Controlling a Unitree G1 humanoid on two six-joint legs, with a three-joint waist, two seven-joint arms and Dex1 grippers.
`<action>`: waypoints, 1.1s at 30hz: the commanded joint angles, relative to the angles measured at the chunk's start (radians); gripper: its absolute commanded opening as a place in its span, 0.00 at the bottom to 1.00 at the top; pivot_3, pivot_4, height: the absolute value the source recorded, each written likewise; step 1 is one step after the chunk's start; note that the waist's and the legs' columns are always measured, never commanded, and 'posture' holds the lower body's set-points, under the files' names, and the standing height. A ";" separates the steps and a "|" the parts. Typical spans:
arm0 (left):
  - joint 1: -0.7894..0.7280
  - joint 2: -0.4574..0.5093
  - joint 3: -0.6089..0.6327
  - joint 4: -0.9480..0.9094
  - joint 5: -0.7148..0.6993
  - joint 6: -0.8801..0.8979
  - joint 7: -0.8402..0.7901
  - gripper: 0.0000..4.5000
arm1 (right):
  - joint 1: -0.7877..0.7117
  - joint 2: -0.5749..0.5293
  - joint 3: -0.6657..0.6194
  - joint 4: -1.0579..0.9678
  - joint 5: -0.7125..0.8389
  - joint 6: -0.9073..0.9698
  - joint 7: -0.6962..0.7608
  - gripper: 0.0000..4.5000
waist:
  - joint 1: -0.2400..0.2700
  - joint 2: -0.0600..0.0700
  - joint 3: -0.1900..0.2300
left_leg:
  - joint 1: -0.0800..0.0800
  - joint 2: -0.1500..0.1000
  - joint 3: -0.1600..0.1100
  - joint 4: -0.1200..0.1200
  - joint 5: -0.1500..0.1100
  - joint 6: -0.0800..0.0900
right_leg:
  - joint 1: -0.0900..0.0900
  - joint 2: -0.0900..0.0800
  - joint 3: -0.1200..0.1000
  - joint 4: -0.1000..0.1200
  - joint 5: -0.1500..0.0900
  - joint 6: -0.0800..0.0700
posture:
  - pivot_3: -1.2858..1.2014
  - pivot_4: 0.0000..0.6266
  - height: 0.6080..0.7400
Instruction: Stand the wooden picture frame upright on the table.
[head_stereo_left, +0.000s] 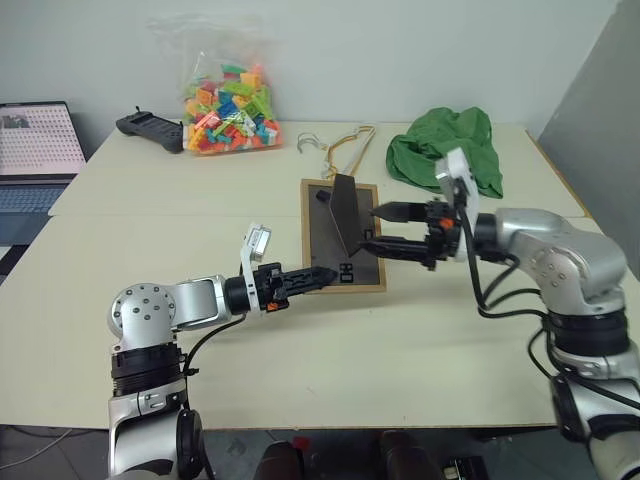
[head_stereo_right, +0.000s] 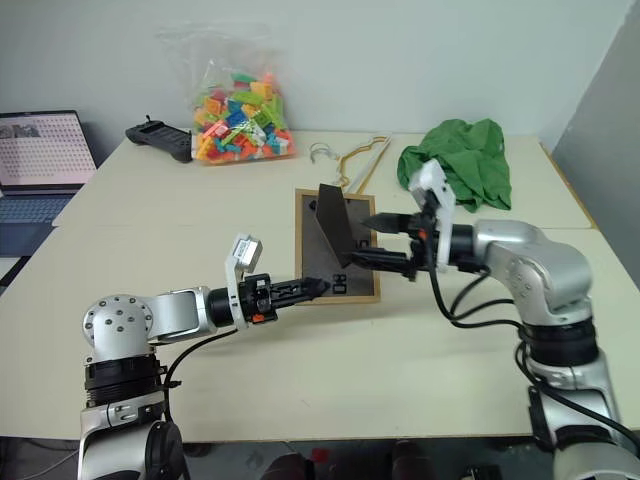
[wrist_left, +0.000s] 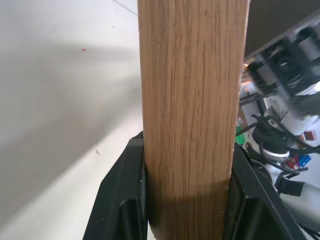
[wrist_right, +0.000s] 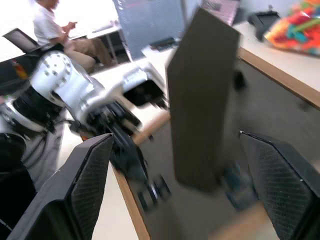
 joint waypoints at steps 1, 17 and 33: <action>-0.022 0.052 0.009 0.054 -0.200 0.031 0.066 0.29 | 0.088 -0.086 -0.005 0.029 -0.257 -0.461 -0.027 0.94 | 0.001 0.000 0.000 | -0.001 0.000 0.000 0.000 0.000 0.000 | -0.001 0.000 0.000 0.000 0.000 0.000 | 0.52 0.24 1.00; 0.068 0.242 -0.294 0.025 -0.758 -0.154 0.269 0.29 | -0.101 -0.067 0.263 0.655 -1.385 -1.926 -0.992 0.94 | -0.017 -0.002 0.001 | 0.005 0.001 0.006 0.000 0.003 -0.006 | -0.002 -0.001 0.006 0.003 0.000 0.000 | 0.52 0.24 1.00; 0.111 0.274 -0.359 -0.061 -0.758 -0.227 0.228 0.29 | -0.162 -0.066 0.332 0.689 -1.508 -1.989 -1.154 0.43 | -0.008 -0.002 0.001 | 0.006 0.000 0.008 0.000 0.003 -0.006 | 0.000 -0.002 0.008 0.003 0.000 0.000 | 0.52 0.24 1.00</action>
